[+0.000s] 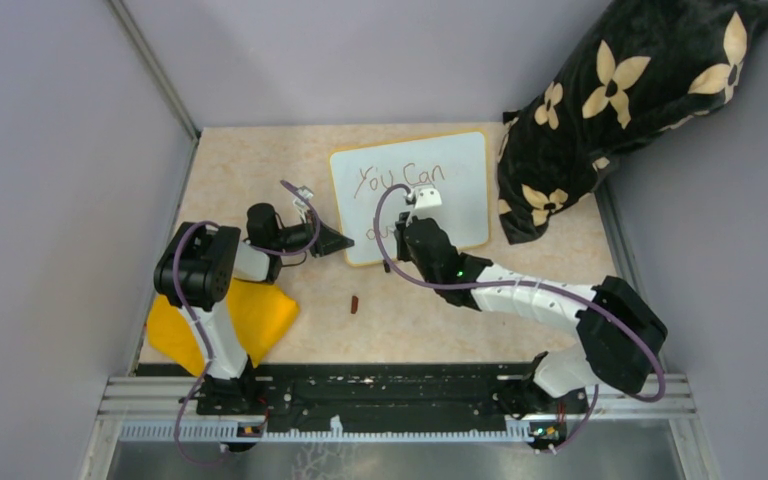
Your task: Write a sentence on the whiteboard
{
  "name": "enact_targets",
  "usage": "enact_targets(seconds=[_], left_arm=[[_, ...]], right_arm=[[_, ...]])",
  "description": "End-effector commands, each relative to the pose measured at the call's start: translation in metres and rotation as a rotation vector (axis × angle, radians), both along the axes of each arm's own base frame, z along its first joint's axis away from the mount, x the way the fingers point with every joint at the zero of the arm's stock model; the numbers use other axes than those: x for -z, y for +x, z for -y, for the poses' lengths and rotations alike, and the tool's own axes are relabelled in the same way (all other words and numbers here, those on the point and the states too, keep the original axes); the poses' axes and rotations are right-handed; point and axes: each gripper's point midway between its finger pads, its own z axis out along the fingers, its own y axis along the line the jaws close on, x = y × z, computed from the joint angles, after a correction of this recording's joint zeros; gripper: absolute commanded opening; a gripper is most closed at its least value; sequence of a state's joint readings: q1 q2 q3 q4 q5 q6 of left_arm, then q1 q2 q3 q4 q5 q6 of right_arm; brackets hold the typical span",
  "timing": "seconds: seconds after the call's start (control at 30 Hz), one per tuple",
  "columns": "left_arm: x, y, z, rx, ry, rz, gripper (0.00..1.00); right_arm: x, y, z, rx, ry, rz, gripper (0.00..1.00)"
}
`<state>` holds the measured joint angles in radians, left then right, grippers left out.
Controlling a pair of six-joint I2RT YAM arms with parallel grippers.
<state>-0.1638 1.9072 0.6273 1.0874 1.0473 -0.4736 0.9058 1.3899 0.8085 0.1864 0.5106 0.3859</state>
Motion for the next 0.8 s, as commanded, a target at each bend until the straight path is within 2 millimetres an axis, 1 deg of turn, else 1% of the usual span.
enact_targets(seconds=[0.0,0.17,0.33,0.63,0.77], left_arm=[[0.002,0.0,0.001,-0.004,0.018,-0.016,0.0],[0.002,0.0,0.001,-0.005,0.017,-0.015,0.0],[0.002,0.0,0.001,-0.004,0.017,-0.017,0.0],[0.002,0.0,0.002,-0.004,0.017,-0.016,0.0],[0.001,0.0,0.002,-0.005,0.016,-0.015,0.0]], right_arm=[[-0.031,0.017,-0.003,0.028,0.037,0.069,0.0],[-0.032,0.018,-0.01,0.009,0.044,0.065,0.0],[-0.028,0.017,-0.016,-0.013,0.055,0.05,0.0],[-0.016,0.01,-0.022,-0.042,0.054,0.021,0.0],[-0.009,0.007,-0.021,-0.046,0.047,0.006,0.0]])
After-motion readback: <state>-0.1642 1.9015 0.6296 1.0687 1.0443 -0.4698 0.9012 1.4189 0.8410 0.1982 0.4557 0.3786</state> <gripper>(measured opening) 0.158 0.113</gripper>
